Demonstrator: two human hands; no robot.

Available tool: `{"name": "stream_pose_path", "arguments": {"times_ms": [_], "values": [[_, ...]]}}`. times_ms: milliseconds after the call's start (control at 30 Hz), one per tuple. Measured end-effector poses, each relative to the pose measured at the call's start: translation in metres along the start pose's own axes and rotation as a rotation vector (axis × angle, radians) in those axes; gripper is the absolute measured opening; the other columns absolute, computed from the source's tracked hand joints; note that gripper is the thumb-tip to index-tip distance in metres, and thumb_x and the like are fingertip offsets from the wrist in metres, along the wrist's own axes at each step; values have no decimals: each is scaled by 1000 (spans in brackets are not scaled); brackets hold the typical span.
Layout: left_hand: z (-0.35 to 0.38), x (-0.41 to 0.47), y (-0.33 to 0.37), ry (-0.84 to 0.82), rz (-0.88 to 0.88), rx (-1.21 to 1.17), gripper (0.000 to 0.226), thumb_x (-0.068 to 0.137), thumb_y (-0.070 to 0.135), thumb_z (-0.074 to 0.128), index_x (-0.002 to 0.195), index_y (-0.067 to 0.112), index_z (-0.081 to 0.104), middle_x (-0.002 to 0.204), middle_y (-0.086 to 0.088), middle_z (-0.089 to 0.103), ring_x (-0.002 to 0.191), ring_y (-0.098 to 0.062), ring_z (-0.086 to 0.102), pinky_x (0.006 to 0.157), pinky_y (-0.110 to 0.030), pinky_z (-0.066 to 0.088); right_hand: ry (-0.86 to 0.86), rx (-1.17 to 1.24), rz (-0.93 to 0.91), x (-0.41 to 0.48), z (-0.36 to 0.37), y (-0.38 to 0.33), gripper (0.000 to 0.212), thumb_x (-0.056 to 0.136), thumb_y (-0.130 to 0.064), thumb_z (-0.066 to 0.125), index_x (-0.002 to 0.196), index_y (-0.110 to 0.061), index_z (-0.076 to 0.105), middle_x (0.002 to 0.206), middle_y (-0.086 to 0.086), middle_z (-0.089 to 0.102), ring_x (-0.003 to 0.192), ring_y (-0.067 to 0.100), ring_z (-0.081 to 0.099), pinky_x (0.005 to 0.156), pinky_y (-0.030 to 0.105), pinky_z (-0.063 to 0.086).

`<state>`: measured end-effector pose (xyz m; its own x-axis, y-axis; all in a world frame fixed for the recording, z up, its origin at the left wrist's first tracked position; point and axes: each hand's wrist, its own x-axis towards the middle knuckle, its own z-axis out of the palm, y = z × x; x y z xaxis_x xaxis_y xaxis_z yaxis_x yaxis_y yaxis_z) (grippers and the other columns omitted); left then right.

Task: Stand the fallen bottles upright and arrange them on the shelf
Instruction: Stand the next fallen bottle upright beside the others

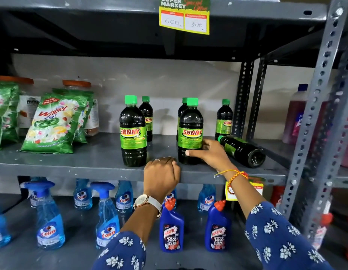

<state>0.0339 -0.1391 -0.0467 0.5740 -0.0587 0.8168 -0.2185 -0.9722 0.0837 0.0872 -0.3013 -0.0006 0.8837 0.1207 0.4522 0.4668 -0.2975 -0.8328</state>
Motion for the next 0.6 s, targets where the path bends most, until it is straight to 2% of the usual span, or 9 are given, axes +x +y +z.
{"name": "stream_pose_path", "arguments": {"times_ms": [200, 433, 600], "values": [[-3, -2, 2, -19, -5, 4, 39, 82, 25, 27, 64, 15, 61, 66, -7, 70, 55, -27, 61, 55, -31, 45, -11, -35, -27, -19, -5, -8, 34, 61, -23, 84, 90, -28, 67, 90, -7, 70, 85, 0, 65, 72, 12, 49], [-3, -2, 0, -51, 3, 15, 38, 85, 26, 28, 69, 15, 61, 73, -7, 71, 61, -28, 62, 60, -32, 45, 9, -62, -34, -24, -5, -9, 39, 60, -28, 83, 97, -26, 69, 95, -5, 72, 88, 0, 65, 73, 12, 47], [-2, -3, -1, -40, 2, 4, 38, 85, 25, 28, 70, 15, 61, 73, -7, 71, 61, -28, 62, 61, -32, 45, 29, -68, -25, -25, -4, -9, 31, 59, -30, 83, 86, -31, 68, 91, -9, 71, 88, 2, 65, 77, 19, 49]]}}
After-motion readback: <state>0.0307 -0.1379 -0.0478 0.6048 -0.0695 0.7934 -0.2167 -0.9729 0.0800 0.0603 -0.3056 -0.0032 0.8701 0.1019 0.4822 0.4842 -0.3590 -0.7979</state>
